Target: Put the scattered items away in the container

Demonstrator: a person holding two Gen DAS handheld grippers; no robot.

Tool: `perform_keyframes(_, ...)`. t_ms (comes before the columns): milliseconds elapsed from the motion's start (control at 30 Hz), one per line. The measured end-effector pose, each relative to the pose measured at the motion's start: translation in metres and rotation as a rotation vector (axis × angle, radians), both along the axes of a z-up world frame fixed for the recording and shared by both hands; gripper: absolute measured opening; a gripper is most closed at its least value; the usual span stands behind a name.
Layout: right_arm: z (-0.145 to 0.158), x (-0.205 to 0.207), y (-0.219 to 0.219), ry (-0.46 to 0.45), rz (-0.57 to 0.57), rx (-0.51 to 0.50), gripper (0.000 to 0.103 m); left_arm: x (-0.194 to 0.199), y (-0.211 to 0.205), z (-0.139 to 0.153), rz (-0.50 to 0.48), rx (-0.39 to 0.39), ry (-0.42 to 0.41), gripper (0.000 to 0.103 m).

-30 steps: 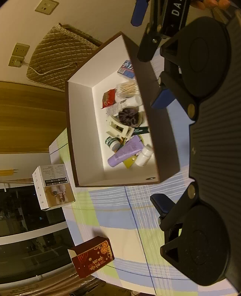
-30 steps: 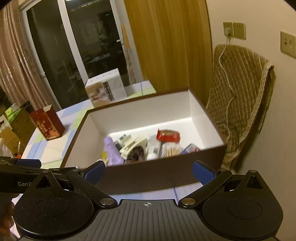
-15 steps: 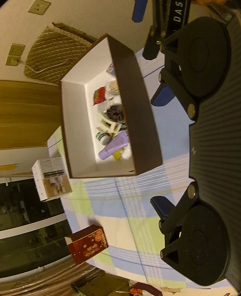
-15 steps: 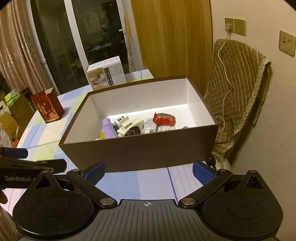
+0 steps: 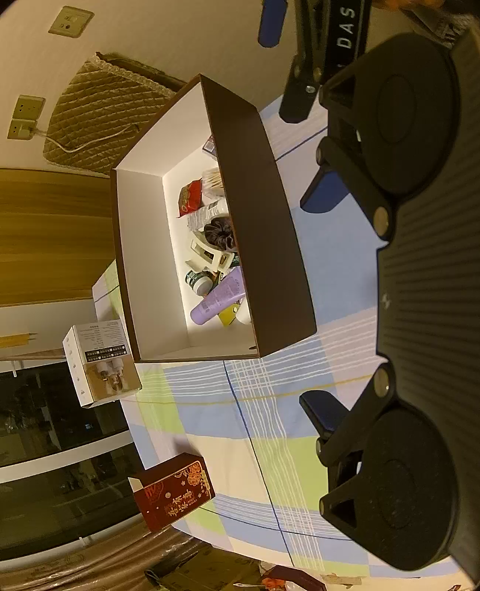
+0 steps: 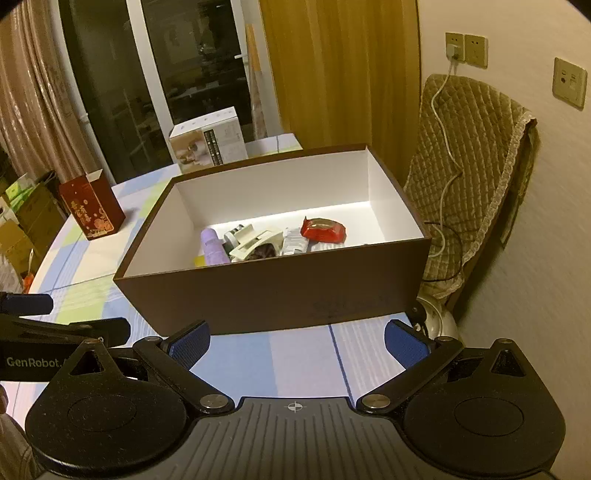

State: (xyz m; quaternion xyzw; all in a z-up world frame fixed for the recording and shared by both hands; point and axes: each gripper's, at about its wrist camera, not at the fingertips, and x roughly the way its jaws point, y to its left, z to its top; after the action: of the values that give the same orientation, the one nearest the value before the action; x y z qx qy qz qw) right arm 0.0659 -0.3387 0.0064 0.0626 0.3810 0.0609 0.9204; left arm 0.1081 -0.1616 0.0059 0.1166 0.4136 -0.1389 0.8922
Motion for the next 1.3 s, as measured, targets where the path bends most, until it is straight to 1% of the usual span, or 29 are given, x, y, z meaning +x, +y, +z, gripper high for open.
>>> perform_keyframes(900,-0.016,0.009,-0.005,0.053,-0.011,-0.02,0.103,0.006,-0.006,-0.02,-0.015,0.027,0.035,0.101)
perform_keyframes(1300,-0.018,0.012,-0.007,0.06,-0.022,-0.028,0.103,0.008,-0.01,-0.026,-0.019,0.02,0.044,0.101)
